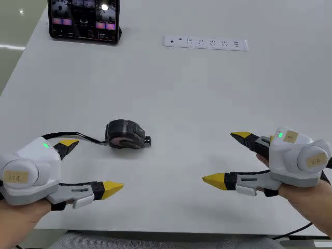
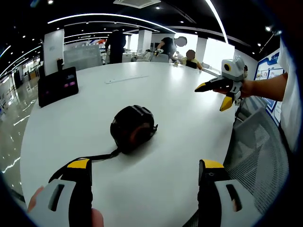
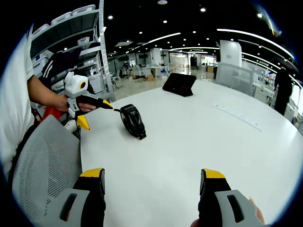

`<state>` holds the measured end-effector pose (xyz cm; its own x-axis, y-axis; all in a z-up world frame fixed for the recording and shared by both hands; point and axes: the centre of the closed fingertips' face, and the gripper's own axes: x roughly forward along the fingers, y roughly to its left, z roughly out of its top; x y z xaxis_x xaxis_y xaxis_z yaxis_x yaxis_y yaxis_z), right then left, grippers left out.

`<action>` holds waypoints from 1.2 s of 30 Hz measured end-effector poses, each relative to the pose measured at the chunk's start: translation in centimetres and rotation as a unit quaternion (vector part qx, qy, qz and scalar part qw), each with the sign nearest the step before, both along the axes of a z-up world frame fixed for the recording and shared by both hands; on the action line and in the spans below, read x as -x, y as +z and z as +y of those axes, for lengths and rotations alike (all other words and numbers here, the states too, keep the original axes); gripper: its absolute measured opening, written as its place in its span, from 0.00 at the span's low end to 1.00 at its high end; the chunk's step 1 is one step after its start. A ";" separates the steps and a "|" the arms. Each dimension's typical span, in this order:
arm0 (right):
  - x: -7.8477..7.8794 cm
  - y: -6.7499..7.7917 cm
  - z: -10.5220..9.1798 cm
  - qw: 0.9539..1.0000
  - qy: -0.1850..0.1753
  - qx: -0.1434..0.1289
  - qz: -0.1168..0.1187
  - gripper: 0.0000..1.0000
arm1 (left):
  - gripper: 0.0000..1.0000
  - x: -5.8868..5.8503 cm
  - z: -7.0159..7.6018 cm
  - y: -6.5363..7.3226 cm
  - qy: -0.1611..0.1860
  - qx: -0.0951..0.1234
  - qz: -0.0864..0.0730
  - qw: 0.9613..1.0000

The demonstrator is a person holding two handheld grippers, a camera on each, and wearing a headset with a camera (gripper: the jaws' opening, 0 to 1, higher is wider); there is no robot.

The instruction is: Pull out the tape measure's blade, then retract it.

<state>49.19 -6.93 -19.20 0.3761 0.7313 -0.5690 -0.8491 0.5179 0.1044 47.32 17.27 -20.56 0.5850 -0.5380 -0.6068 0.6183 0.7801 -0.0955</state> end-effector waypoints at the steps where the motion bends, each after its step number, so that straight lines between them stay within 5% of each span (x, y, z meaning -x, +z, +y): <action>1: 0.1 0.0 -0.1 1.000 -0.001 0.000 -0.001 0.82 | 0.92 0.1 0.1 0.0 0.000 0.000 0.000 1.000; 20: 1.7 -0.6 -2.7 1.000 -0.017 0.015 0.017 0.88 | 0.99 1.5 0.7 0.7 -0.020 0.011 0.004 1.000; 36: 2.7 -0.9 -3.7 0.999 -0.021 0.021 0.023 0.99 | 0.99 2.7 0.7 0.5 -0.051 -0.007 0.002 0.999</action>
<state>46.48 -10.67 -20.14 0.3790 0.6905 -0.6161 -0.8210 0.5581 0.1204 44.58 17.94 -20.10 0.5247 -0.5864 -0.6171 0.6950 0.7137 -0.0872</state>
